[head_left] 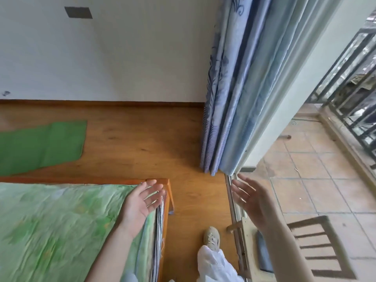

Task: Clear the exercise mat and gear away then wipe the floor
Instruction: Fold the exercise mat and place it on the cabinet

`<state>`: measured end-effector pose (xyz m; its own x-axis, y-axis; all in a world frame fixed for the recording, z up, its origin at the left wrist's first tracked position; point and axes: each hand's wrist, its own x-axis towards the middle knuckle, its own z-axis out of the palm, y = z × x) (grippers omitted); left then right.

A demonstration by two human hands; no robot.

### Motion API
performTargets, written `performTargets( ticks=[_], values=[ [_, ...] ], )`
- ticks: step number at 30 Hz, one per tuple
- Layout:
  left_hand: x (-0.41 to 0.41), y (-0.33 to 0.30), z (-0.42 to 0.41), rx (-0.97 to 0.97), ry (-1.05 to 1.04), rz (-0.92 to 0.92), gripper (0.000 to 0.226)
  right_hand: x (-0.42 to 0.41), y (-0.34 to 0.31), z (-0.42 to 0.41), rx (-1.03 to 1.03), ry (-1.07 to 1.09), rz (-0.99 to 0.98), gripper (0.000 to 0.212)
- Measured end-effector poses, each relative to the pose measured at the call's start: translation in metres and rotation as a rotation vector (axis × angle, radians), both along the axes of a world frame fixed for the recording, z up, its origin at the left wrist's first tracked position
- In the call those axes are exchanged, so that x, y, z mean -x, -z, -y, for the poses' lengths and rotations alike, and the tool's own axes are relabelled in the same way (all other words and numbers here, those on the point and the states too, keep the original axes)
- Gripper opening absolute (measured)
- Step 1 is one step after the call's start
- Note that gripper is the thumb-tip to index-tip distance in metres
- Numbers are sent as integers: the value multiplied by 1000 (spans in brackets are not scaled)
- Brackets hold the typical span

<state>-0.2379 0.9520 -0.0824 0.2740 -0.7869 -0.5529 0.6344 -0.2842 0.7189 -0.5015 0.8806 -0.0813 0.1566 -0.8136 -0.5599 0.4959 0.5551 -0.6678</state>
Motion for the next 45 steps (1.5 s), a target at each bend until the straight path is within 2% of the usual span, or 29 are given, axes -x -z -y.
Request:
performTargets(
  ticks=[11,22,29,34,45],
  values=[
    [1,1,198,-18,-168,-18,24,-28,-24,228,25,-150,-45,14],
    [-53,-5,300,-16,-343,5,30,-114,-18,367,21,-394,-63,23],
    [-153,7,368,0,-501,52,34,-215,-16,476,76,-507,-88,24],
    [-214,7,403,-12,-591,82,26,-305,-29,547,128,-633,-107,23],
    [-323,2,446,-92,-816,101,27,-467,-23,632,91,-867,-124,19]
  ],
)
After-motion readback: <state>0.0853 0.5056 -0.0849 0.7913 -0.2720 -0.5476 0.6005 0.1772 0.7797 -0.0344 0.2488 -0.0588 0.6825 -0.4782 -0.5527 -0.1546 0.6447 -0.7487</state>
